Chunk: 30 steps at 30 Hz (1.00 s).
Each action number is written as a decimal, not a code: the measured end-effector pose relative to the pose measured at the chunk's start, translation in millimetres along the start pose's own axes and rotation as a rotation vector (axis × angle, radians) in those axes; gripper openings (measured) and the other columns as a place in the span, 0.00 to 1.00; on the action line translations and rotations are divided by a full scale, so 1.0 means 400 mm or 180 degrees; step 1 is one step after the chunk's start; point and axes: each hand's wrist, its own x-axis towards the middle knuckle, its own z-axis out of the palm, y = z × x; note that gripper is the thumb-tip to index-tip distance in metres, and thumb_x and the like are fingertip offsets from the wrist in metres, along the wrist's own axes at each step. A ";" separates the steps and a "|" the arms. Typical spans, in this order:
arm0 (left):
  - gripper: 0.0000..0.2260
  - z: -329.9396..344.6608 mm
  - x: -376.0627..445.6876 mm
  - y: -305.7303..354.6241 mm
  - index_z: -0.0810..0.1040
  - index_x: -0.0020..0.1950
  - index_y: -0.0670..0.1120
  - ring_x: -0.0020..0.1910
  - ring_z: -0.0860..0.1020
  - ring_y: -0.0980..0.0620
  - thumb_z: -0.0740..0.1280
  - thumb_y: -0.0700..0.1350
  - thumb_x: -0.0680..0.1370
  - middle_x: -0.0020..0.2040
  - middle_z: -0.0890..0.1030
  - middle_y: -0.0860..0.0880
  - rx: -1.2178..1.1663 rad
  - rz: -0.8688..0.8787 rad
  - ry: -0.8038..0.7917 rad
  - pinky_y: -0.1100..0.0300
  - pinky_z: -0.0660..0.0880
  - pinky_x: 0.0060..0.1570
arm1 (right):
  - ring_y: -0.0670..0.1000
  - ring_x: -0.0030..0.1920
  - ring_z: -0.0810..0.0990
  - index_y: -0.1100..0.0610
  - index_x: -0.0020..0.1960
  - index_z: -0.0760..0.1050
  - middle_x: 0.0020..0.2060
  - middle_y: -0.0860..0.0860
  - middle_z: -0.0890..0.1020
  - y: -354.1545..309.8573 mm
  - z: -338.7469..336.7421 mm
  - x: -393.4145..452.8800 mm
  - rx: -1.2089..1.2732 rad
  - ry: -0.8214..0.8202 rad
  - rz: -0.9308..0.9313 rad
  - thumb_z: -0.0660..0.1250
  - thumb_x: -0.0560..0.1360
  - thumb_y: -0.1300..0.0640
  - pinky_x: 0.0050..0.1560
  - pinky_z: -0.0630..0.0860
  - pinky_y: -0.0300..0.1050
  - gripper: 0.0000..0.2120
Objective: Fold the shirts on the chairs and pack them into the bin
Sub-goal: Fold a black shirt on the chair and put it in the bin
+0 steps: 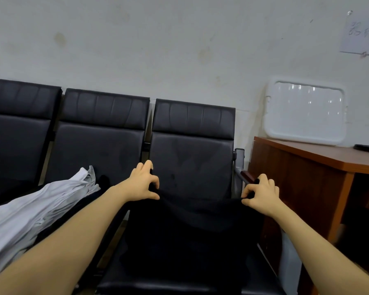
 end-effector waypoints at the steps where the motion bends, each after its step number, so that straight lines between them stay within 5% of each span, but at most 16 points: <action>1: 0.12 0.011 -0.004 -0.003 0.79 0.51 0.51 0.53 0.59 0.53 0.70 0.56 0.73 0.53 0.57 0.52 0.0034 0.0005 0.0031 0.56 0.66 0.59 | 0.54 0.57 0.63 0.44 0.43 0.75 0.51 0.49 0.61 0.001 0.010 -0.004 -0.0020 -0.0015 0.0004 0.70 0.72 0.46 0.52 0.60 0.45 0.05; 7: 0.06 0.058 -0.011 0.003 0.79 0.46 0.44 0.52 0.63 0.50 0.71 0.46 0.75 0.51 0.61 0.50 -0.0919 -0.0481 0.0861 0.55 0.66 0.56 | 0.53 0.58 0.62 0.44 0.41 0.74 0.49 0.48 0.60 0.010 0.054 -0.016 -0.0037 -0.0025 0.0074 0.70 0.73 0.48 0.53 0.58 0.45 0.06; 17: 0.04 0.030 -0.002 0.041 0.71 0.47 0.45 0.45 0.71 0.46 0.63 0.44 0.80 0.45 0.71 0.47 -0.1788 -0.1136 0.1573 0.56 0.69 0.45 | 0.58 0.66 0.62 0.57 0.47 0.76 0.63 0.53 0.68 0.006 0.050 -0.013 0.0753 0.1272 0.0176 0.67 0.76 0.60 0.67 0.55 0.54 0.01; 21: 0.04 0.002 0.003 0.039 0.71 0.53 0.45 0.48 0.71 0.43 0.57 0.43 0.82 0.46 0.72 0.44 -0.1757 -0.1488 0.1779 0.49 0.71 0.49 | 0.57 0.57 0.72 0.60 0.47 0.74 0.51 0.54 0.76 0.000 0.015 -0.014 0.0893 0.1686 0.0123 0.62 0.77 0.64 0.59 0.62 0.51 0.03; 25: 0.12 -0.021 0.007 0.031 0.74 0.58 0.43 0.53 0.68 0.41 0.52 0.42 0.83 0.52 0.76 0.42 -0.0980 -0.1367 0.1820 0.52 0.64 0.51 | 0.54 0.45 0.73 0.58 0.45 0.72 0.41 0.52 0.76 -0.020 -0.026 -0.015 0.0829 0.1949 -0.0049 0.60 0.78 0.66 0.52 0.64 0.49 0.05; 30: 0.11 -0.059 -0.008 0.040 0.78 0.55 0.48 0.54 0.65 0.42 0.64 0.52 0.79 0.52 0.71 0.43 -0.0836 -0.1248 0.1818 0.52 0.60 0.55 | 0.58 0.42 0.75 0.58 0.45 0.69 0.39 0.54 0.76 -0.033 -0.062 -0.019 0.1530 0.1820 0.0004 0.58 0.80 0.63 0.40 0.71 0.53 0.05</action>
